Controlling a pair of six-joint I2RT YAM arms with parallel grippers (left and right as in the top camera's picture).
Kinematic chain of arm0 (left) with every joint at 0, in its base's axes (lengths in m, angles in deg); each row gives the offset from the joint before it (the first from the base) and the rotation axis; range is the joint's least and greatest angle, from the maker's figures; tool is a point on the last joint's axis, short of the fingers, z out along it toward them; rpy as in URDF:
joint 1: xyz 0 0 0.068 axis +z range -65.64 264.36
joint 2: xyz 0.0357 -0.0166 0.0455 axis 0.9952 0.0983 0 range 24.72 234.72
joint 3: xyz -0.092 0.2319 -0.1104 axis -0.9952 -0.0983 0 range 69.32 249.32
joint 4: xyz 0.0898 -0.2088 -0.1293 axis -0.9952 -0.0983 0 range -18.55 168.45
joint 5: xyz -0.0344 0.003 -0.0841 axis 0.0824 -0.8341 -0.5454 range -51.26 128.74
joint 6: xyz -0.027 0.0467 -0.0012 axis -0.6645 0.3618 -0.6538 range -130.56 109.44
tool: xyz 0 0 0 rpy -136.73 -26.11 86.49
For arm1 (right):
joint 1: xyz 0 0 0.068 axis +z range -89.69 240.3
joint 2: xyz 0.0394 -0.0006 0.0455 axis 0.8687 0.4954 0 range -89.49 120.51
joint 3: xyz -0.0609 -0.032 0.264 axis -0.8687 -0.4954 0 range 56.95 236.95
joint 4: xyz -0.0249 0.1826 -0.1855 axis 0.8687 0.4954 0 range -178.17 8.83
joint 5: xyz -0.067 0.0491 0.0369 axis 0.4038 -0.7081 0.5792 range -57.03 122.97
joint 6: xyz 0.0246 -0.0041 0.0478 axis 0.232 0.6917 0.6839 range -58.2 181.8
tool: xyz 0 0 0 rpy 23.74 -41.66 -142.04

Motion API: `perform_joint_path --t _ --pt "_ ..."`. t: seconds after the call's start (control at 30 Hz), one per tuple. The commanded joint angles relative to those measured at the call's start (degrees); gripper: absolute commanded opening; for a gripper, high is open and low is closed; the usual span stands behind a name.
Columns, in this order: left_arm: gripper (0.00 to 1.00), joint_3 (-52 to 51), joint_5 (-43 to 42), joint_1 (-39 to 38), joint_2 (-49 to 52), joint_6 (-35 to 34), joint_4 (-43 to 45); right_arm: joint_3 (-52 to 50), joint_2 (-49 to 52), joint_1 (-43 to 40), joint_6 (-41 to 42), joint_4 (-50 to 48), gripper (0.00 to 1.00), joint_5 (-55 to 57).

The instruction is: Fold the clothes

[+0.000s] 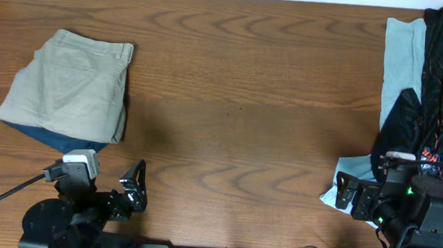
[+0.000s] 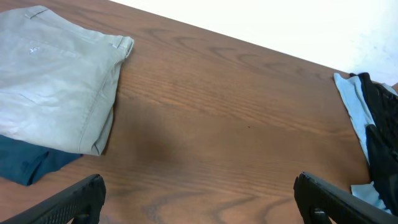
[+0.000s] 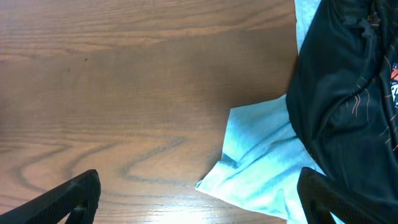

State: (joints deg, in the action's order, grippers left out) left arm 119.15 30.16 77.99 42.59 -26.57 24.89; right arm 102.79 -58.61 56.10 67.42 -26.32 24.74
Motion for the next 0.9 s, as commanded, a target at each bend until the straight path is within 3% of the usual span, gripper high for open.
perform_joint_path --t 0.0,0.4,0.87 --pt "0.98 -0.5 0.7 0.1 -0.1 1.0 0.0 -0.5 -0.1 -0.2 0.3 0.3 0.99 0.3" --pt "0.98 -0.5 0.7 0.1 -0.1 1.0 0.0 -1.4 -6.2 2.9 -1.7 -0.4 0.99 1.4" --pt "0.98 -0.5 0.7 0.1 -0.1 1.0 0.0 -26.8 -30.6 8.0 -5.8 -37.1 0.99 1.4"
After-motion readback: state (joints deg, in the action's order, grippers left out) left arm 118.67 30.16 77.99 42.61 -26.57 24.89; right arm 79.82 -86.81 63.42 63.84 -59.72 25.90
